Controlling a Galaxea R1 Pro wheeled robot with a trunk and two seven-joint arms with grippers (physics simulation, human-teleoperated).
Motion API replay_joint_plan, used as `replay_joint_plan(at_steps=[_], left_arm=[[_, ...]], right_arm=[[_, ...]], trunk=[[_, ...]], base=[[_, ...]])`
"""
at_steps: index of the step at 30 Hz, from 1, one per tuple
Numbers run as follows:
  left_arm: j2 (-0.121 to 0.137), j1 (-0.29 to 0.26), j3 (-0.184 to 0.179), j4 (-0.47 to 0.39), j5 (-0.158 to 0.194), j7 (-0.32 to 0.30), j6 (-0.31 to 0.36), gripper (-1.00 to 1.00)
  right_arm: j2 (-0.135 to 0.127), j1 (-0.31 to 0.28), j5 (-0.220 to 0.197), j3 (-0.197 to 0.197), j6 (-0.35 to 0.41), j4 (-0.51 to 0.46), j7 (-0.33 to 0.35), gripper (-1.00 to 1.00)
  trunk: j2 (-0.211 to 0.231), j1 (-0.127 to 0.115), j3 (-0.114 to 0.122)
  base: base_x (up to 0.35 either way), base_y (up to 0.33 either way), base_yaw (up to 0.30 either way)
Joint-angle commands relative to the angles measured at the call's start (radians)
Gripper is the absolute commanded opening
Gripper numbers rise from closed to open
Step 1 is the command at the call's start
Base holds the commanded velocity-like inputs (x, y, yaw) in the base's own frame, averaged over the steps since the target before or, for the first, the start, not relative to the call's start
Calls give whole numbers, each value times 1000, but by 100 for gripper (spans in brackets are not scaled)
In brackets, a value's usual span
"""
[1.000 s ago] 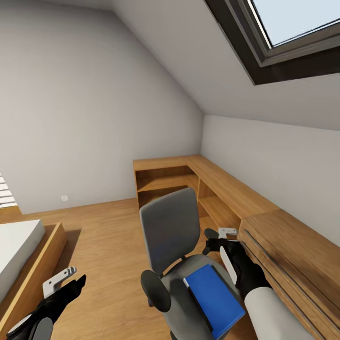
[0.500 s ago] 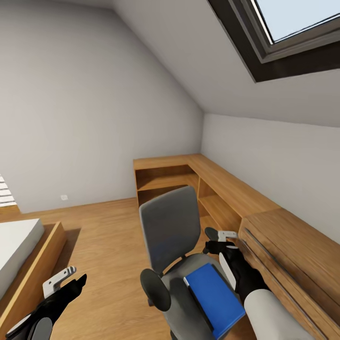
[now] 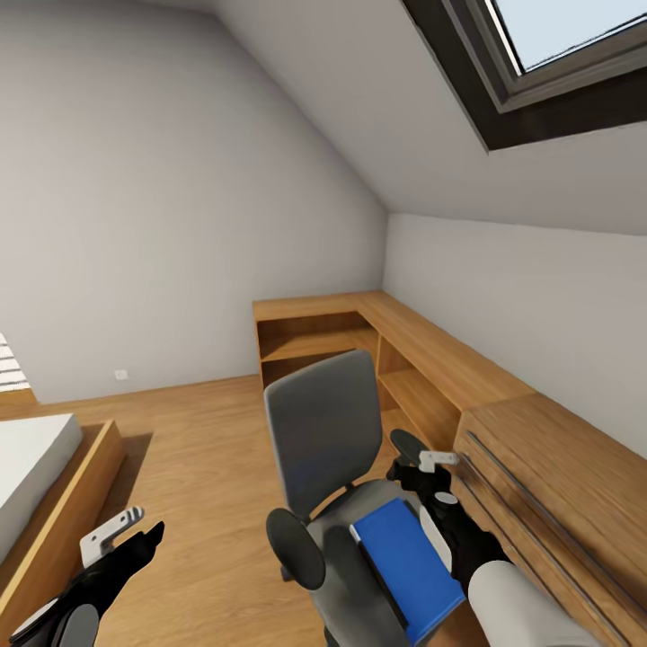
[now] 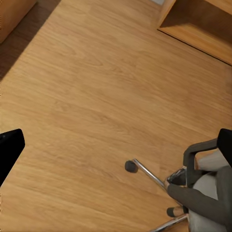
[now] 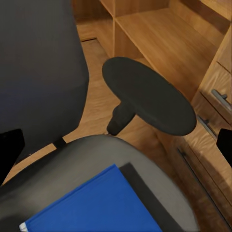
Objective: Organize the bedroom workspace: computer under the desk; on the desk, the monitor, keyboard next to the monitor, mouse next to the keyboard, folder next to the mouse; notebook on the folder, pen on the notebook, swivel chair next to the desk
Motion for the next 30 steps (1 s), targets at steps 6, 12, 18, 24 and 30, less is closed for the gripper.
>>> replay_joint_plan(at_steps=[6,12,18,24,30], left_arm=[[-1,-1,1,-1,11,8,4,100],[-1,-1,1,-1,11,9,2,100],[-3,-1,1,-1,11,9,-10,100],[-4,-1,1,-1,11,9,-12,100],[-5,-1,1,-1,11,9,-13,100]], right_arm=[[2,-1,-1,-2,-9,4,-2,100],[3,-1,-4,-2,-9,4,-3,100],[2,-1,-5,-2,-9,2,-3,100],[2,-1,-5,-2,-8,2,-3,100],[2,-1,-4,-2,-8,2,-3,100]], trunk=[[-43,23,-20],[-85,46,-39],[-127,69,-58],[-169,92,-77],[-211,115,-95]], base=[[0,0,0],[0,0,0],[0,0,0],[0,0,0],[0,0,0]])
